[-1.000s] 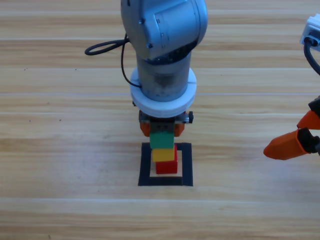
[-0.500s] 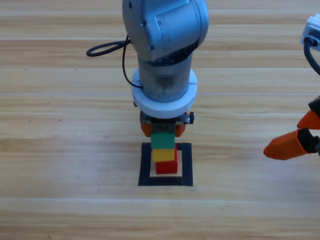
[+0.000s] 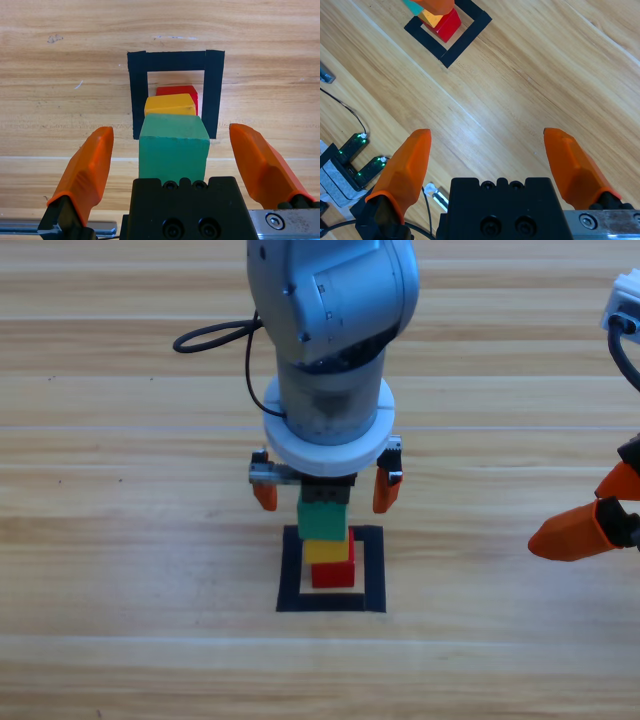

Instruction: Stack the blocks in the rectangular block: red at the bottom, yellow in the middle, green on top

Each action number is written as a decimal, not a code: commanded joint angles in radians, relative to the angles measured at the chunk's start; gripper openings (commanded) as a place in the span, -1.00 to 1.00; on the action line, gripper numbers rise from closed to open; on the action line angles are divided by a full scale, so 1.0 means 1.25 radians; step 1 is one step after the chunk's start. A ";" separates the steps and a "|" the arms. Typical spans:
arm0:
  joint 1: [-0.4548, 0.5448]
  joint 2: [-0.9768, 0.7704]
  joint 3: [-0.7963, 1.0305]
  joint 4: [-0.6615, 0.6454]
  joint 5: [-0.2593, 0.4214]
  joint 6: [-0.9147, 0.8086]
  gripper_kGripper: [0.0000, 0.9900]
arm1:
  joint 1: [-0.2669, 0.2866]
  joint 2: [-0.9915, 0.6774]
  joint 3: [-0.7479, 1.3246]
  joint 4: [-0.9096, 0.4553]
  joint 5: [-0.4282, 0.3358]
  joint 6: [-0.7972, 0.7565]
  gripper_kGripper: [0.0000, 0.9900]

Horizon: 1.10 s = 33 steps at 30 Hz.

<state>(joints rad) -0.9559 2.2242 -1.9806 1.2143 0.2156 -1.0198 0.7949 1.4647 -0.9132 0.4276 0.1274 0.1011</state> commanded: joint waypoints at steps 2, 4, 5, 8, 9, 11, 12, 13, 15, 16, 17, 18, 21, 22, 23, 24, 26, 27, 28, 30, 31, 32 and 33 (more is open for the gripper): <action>-0.082 -0.026 -0.103 0.072 0.078 -0.040 1.00 | -0.017 0.005 -0.012 0.020 -0.011 0.001 1.00; -0.143 -0.079 -0.072 0.072 0.143 -0.075 1.00 | -0.017 0.004 -0.016 0.022 -0.015 0.000 1.00; -0.164 -0.088 -0.050 0.068 0.163 -0.087 1.00 | -0.017 0.004 -0.018 0.026 -0.017 -0.001 1.00; -0.219 -0.090 -0.013 0.066 0.213 -0.109 1.00 | -0.017 0.005 -0.024 0.031 -0.020 -0.002 1.00; -0.240 -0.092 0.006 0.066 0.231 -0.123 1.00 | -0.016 0.009 -0.028 0.035 -0.021 -0.002 1.00; -0.269 -0.101 0.052 0.062 0.251 -0.150 1.00 | -0.005 0.020 -0.035 0.036 -0.026 -0.004 1.00; -0.286 -0.108 0.077 0.058 0.262 -0.166 1.00 | 0.006 0.030 -0.041 0.041 -0.033 -0.004 1.00; -0.302 -0.117 0.098 0.056 0.272 -0.181 1.00 | 0.016 0.039 -0.050 0.049 -0.043 -0.005 1.00; -0.325 -0.135 0.143 0.048 0.283 -0.210 1.00 | 0.032 0.057 -0.061 0.058 -0.049 -0.007 1.00; -0.335 -0.148 0.166 0.039 0.286 -0.214 1.00 | 0.039 0.063 -0.066 0.064 -0.049 -0.010 1.00; -0.341 -0.157 0.179 0.037 0.291 -0.222 1.00 | 0.044 0.063 -0.067 0.064 -0.049 -0.010 1.00; -0.343 -0.161 0.184 0.037 0.294 -0.224 1.00 | 0.052 0.063 -0.068 0.067 -0.049 -0.010 1.00; -0.343 -0.180 0.200 0.036 0.299 -0.225 1.00 | 0.076 0.063 -0.070 0.070 -0.048 -0.010 1.00; -0.343 -0.190 0.205 0.036 0.302 -0.225 1.00 | 0.077 0.063 -0.071 0.070 -0.047 -0.010 1.00; -0.343 -0.204 0.211 0.036 0.304 -0.227 1.00 | 0.077 0.064 -0.072 0.070 -0.045 -0.010 1.00; -0.343 -0.218 0.214 0.036 0.309 -0.226 1.00 | 0.077 0.064 -0.072 0.070 -0.045 -0.010 1.00; -0.343 -0.259 0.226 0.036 0.316 -0.226 1.00 | 0.077 0.065 -0.071 0.073 -0.045 -0.010 1.00; -0.343 -0.279 0.233 0.036 0.318 -0.226 1.00 | 0.077 0.066 -0.071 0.075 -0.045 -0.010 1.00; -0.343 -0.303 0.251 0.036 0.321 -0.232 1.00 | 0.077 0.066 -0.071 0.075 -0.045 -0.009 1.00; -0.343 -0.369 0.313 0.019 0.326 -0.247 1.00 | 0.077 0.066 -0.071 0.075 -0.045 -0.010 1.00; -0.343 -0.400 0.354 0.002 0.327 -0.247 1.00 | 0.077 0.066 -0.071 0.075 -0.045 -0.010 1.00; -0.343 -0.429 0.392 -0.022 0.327 -0.243 1.00 | 0.077 0.066 -0.071 0.075 -0.045 -0.010 1.00; -0.343 -0.459 0.433 -0.044 0.327 -0.241 1.00 | 0.077 0.066 -0.071 0.075 -0.045 -0.010 1.00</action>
<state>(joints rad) -1.3682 1.7891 -1.5844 1.2315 0.6103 -1.3192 0.8624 1.5161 -1.0026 0.5078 0.0757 0.0968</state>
